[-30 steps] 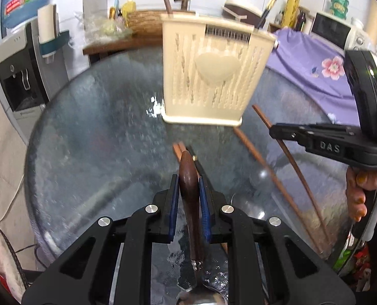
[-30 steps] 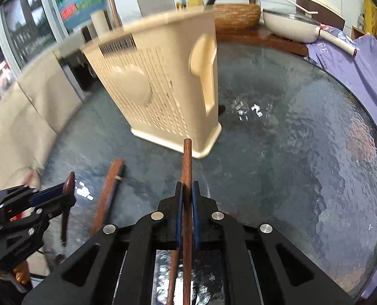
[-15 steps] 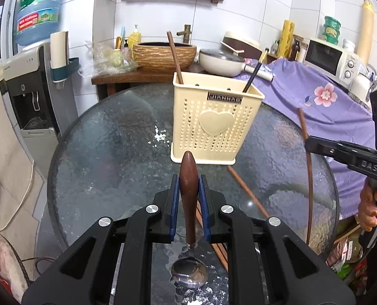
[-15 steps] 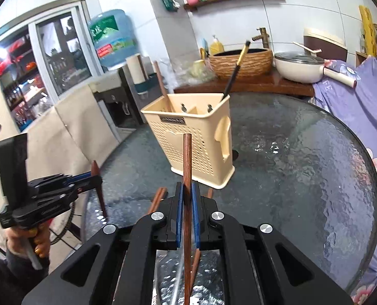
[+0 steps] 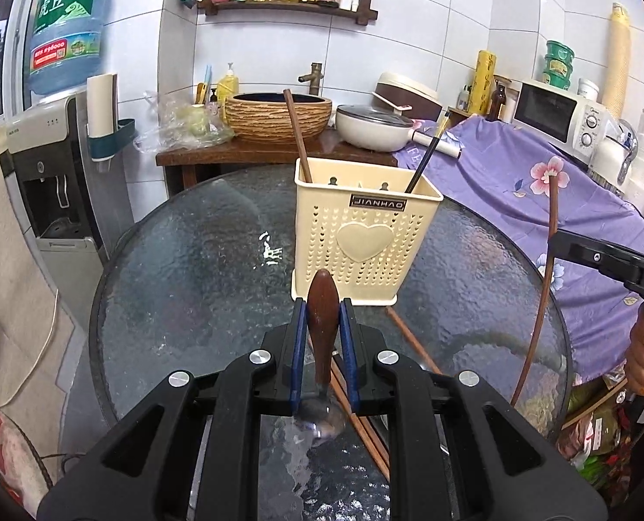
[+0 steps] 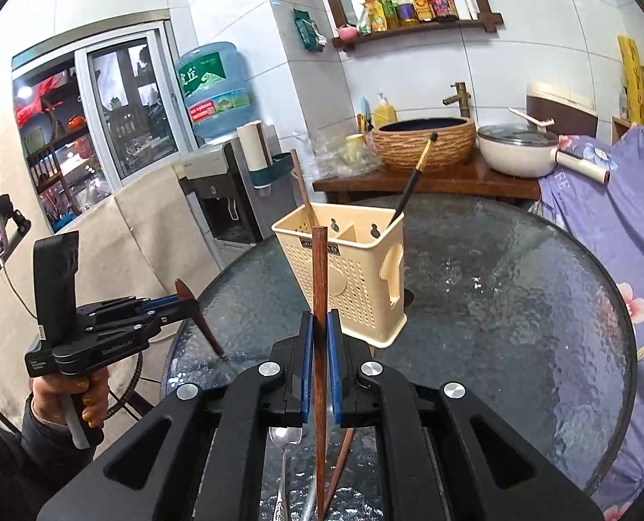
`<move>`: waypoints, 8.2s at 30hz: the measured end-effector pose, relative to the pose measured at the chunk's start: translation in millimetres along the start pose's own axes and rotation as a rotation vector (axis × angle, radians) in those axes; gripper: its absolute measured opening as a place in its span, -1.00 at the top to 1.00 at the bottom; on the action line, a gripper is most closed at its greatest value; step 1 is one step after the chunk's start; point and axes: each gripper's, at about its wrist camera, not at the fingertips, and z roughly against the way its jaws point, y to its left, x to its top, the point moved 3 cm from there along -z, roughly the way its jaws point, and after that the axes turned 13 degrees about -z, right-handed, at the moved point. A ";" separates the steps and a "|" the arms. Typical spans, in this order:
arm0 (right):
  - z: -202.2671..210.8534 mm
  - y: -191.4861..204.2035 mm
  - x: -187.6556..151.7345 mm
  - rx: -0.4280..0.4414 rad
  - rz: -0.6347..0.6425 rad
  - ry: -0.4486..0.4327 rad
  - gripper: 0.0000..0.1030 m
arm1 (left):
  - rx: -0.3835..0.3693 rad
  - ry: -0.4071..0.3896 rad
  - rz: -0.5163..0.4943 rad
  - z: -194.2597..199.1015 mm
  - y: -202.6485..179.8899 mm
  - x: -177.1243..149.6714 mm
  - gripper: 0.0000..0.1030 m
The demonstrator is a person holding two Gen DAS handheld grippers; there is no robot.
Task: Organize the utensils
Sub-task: 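Lift the spoon and chopstick and carry both over the holder, then drop the spoon and chopstick into the holder by opening both tools, then return both tools to the remaining chopsticks on the table, then grasp a wooden chopstick with the right tool while the left tool grips another and lifts, then carry both wooden chopsticks upright over the cream holder with both tools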
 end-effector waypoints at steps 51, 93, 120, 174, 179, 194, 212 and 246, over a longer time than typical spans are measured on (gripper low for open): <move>-88.3 16.6 116.6 -0.129 0.080 -0.312 0.87 | 0.069 -0.094 0.036 -102.4 23.7 143.4 0.69; -102.0 -10.2 -62.2 -0.271 0.076 0.189 0.15 | 0.001 0.216 0.023 -83.3 -3.1 -37.0 0.22; -126.1 -28.9 -99.8 -0.327 0.022 0.353 0.60 | -0.085 0.331 -0.008 -105.4 -33.8 -79.2 0.56; -107.1 -33.5 -41.2 -0.157 -0.085 0.167 0.88 | -0.037 0.209 0.055 -101.2 11.1 -18.2 0.86; -76.4 -16.8 -25.3 -0.084 -0.057 0.089 0.88 | -0.035 0.127 0.043 -69.2 6.3 0.2 0.86; -16.6 10.9 5.2 0.005 0.031 -0.006 0.87 | -0.040 -0.040 -0.039 8.1 -8.6 31.6 0.86; -2.3 32.0 35.4 0.038 0.077 -0.063 0.87 | -0.043 -0.141 -0.069 36.4 -5.5 72.0 0.86; -71.5 30.8 145.3 -0.093 0.086 -0.244 0.88 | 0.049 -0.136 0.000 -55.4 26.3 211.2 0.87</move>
